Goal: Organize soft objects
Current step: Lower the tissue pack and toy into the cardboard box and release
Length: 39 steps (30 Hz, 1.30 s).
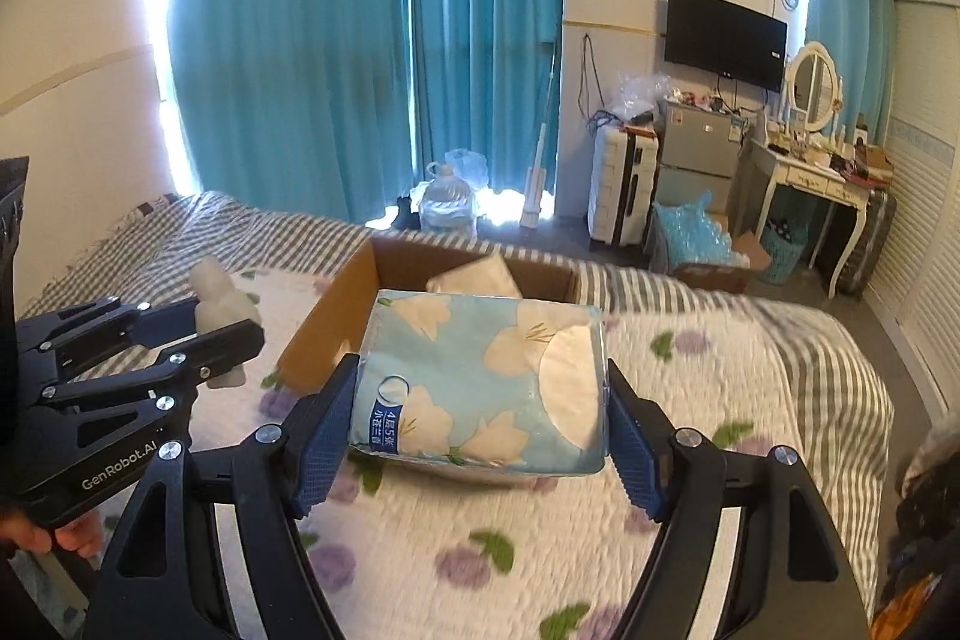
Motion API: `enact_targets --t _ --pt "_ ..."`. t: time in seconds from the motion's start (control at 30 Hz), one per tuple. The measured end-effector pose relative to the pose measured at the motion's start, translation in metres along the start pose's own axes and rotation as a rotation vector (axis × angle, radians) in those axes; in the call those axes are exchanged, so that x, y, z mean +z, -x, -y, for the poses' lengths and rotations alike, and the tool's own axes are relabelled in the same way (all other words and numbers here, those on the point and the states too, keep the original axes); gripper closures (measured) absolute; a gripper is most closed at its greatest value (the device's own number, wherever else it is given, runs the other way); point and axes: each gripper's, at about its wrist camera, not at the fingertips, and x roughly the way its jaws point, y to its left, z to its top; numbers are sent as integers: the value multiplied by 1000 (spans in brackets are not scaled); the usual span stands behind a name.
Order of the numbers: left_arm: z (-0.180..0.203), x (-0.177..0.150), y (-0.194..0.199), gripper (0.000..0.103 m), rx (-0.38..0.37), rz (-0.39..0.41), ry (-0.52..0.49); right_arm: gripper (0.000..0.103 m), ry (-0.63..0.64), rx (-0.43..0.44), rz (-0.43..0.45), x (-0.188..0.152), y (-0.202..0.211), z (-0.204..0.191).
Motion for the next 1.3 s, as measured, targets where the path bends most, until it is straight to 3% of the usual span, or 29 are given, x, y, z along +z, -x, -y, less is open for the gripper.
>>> enact_targets --t 0.23,0.4,0.57,0.67,0.73,0.77,0.9,1.0,1.03,1.3 --pt "-6 22 -63 71 0 -12 -103 28 46 6 -18 34 -64 10" --pt "-20 27 -109 70 6 -44 -90 28 48 5 -45 43 -109 18" --pt "-33 30 -138 62 3 -68 -73 28 11 37 -73 42 -145 28" --pt "-32 30 -149 44 54 -70 -96 28 6 39 -78 42 -159 30" --pt "-32 31 -152 19 88 -54 -110 28 -3 46 -79 43 -166 33" --pt "-33 31 -151 17 110 -34 -110 28 -8 53 -80 44 -170 33" --pt "-45 31 -145 15 117 21 -68 27 -13 56 -78 49 -180 33" --pt "-52 30 -139 15 105 19 -49 8 -27 71 -82 55 -185 32" --pt "-53 30 -136 15 103 24 -50 7 -35 65 -70 56 -184 33" --pt "-40 39 -98 15 114 65 -90 7 -32 26 -41 69 -141 30"
